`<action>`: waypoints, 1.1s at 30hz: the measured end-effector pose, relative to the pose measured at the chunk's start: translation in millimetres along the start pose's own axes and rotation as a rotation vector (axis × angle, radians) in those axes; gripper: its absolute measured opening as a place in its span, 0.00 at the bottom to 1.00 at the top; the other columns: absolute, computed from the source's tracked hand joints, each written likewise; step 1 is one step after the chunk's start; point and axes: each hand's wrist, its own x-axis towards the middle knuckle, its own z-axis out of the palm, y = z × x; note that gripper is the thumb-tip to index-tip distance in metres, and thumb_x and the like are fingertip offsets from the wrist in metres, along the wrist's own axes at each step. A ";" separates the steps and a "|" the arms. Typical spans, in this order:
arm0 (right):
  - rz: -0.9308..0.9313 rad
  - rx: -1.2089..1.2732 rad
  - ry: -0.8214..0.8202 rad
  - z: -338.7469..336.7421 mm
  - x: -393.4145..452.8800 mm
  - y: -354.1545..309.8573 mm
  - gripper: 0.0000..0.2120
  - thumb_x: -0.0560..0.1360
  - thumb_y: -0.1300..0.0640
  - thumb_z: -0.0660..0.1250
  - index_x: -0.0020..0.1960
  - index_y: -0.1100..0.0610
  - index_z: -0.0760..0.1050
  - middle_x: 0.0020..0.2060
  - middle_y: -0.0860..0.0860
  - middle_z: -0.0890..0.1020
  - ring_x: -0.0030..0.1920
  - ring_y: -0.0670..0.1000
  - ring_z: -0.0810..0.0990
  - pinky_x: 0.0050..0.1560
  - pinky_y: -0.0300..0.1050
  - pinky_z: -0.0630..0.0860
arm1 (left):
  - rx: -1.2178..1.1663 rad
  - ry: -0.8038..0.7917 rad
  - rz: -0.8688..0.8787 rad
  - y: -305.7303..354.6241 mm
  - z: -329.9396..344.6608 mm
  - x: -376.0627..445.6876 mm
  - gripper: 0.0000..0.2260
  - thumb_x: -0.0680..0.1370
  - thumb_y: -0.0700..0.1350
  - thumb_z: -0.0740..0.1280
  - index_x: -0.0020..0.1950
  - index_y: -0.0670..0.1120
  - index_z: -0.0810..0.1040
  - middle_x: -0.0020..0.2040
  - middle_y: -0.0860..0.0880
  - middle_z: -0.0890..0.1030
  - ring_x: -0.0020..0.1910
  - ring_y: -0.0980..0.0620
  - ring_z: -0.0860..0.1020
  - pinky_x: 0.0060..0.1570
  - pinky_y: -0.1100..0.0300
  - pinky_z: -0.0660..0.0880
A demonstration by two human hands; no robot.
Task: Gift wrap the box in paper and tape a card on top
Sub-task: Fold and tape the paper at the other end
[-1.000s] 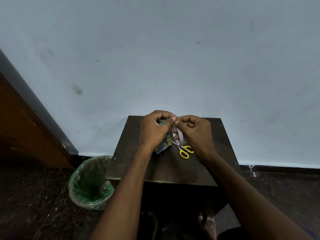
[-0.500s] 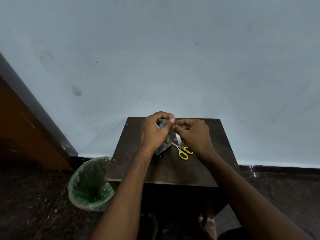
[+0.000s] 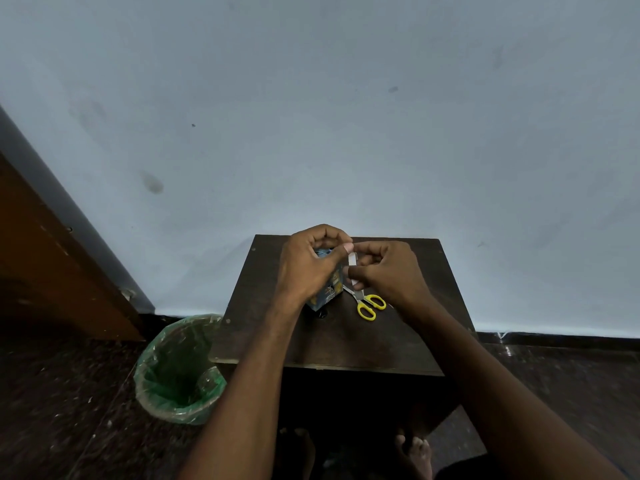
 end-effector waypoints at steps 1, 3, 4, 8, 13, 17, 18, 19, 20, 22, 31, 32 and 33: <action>0.015 0.015 -0.005 -0.3 0.0 0.4 0.19 0.71 0.66 0.77 0.61 0.59 0.84 0.30 0.55 0.84 0.34 0.53 0.88 0.38 0.39 0.79 | 0.007 0.001 0.001 0.1 0.4 -0.1 0.03 0.77 0.42 0.77 0.48 0.48 0.86 0.46 0.54 0.89 0.49 0.58 0.87 0.56 0.47 0.84; 0.033 0.021 -0.003 0.1 0.3 0.5 0.19 0.70 0.66 0.77 0.61 0.59 0.84 0.33 0.60 0.85 0.34 0.53 0.88 0.39 0.41 0.81 | 0.007 0.002 0.003 0.1 0.5 -0.4 0.03 0.78 0.40 0.77 0.48 0.47 0.86 0.46 0.54 0.89 0.49 0.58 0.87 0.57 0.47 0.83; 0.039 0.016 0.001 0.8 0.8 0.7 0.19 0.70 0.66 0.77 0.60 0.59 0.84 0.34 0.61 0.85 0.34 0.53 0.88 0.40 0.42 0.81 | 0.001 0.004 0.005 0.0 0.3 -0.8 0.03 0.78 0.40 0.76 0.48 0.47 0.86 0.46 0.53 0.89 0.50 0.57 0.87 0.57 0.47 0.83; 0.066 -0.011 0.022 2.7 1.9 2.8 0.19 0.70 0.66 0.77 0.60 0.61 0.84 0.32 0.60 0.85 0.33 0.53 0.88 0.40 0.44 0.81 | -0.029 0.001 0.010 0.2 0.6 -1.5 0.03 0.79 0.42 0.76 0.49 0.49 0.85 0.47 0.52 0.89 0.51 0.55 0.87 0.58 0.46 0.83; 0.017 -0.035 0.017 0.7 -1.6 0.5 0.14 0.70 0.68 0.74 0.53 0.56 0.87 0.32 0.55 0.86 0.34 0.53 0.88 0.42 0.48 0.85 | -0.011 -0.062 0.000 2.1 0.9 0.0 0.12 0.74 0.37 0.79 0.53 0.50 0.85 0.44 0.53 0.89 0.50 0.56 0.87 0.58 0.55 0.82; 0.019 -0.004 -0.028 -2.3 -1.6 -1.3 0.14 0.72 0.67 0.75 0.56 0.57 0.85 0.33 0.55 0.86 0.34 0.56 0.88 0.43 0.52 0.85 | 0.004 -0.038 0.002 2.5 1.3 -1.4 0.14 0.73 0.37 0.80 0.55 0.51 0.85 0.39 0.52 0.88 0.45 0.59 0.86 0.51 0.66 0.78; 0.020 -0.001 -0.041 -2.9 -1.4 -1.5 0.15 0.73 0.66 0.75 0.58 0.58 0.84 0.34 0.56 0.86 0.34 0.57 0.88 0.42 0.52 0.86 | -0.002 -0.026 0.001 2.8 1.0 -1.9 0.14 0.74 0.37 0.79 0.55 0.50 0.85 0.38 0.52 0.88 0.44 0.59 0.86 0.51 0.66 0.78; 0.020 -0.011 -0.043 -3.3 -1.3 -1.4 0.15 0.74 0.64 0.75 0.61 0.58 0.83 0.35 0.56 0.87 0.34 0.57 0.88 0.42 0.52 0.86 | -0.010 -0.017 -0.001 3.0 0.5 -2.0 0.14 0.74 0.37 0.79 0.55 0.50 0.84 0.38 0.51 0.88 0.44 0.59 0.86 0.52 0.65 0.78; 0.021 -0.032 -0.031 -4.3 -1.0 -0.6 0.15 0.76 0.62 0.74 0.62 0.58 0.82 0.36 0.55 0.87 0.34 0.56 0.87 0.41 0.51 0.86 | -0.015 -0.009 -0.002 2.9 -0.3 -1.9 0.13 0.74 0.37 0.79 0.56 0.50 0.84 0.38 0.51 0.88 0.45 0.58 0.86 0.53 0.63 0.79; 0.049 -0.068 0.029 -8.9 0.9 2.2 0.12 0.78 0.60 0.71 0.60 0.56 0.82 0.36 0.52 0.87 0.35 0.54 0.88 0.37 0.49 0.85 | -0.009 -0.005 -0.009 2.8 -1.5 -0.7 0.13 0.75 0.38 0.79 0.56 0.51 0.84 0.39 0.52 0.88 0.47 0.58 0.86 0.56 0.59 0.80; 0.120 -0.821 -0.122 -4.7 -0.2 26.6 0.04 0.67 0.61 0.69 0.40 0.56 0.82 0.40 0.51 0.83 0.44 0.58 0.82 0.42 0.45 0.78 | 0.086 -0.002 0.011 4.7 0.1 -1.3 0.10 0.75 0.40 0.78 0.54 0.52 0.85 0.37 0.55 0.87 0.44 0.61 0.85 0.58 0.62 0.77; 0.118 -0.859 -0.147 -2.6 -1.2 26.8 0.03 0.67 0.60 0.71 0.42 0.57 0.81 0.41 0.53 0.83 0.45 0.58 0.82 0.41 0.45 0.76 | 0.093 -0.005 0.014 4.8 0.2 -1.1 0.10 0.75 0.40 0.78 0.54 0.52 0.85 0.37 0.55 0.87 0.44 0.61 0.85 0.58 0.63 0.77; 0.111 -0.879 -0.158 -1.3 -2.1 26.6 0.05 0.68 0.60 0.72 0.44 0.58 0.80 0.42 0.53 0.82 0.45 0.58 0.81 0.40 0.44 0.74 | 0.100 -0.007 0.019 4.9 0.5 -0.9 0.10 0.75 0.40 0.78 0.54 0.51 0.85 0.37 0.55 0.87 0.44 0.61 0.85 0.58 0.63 0.77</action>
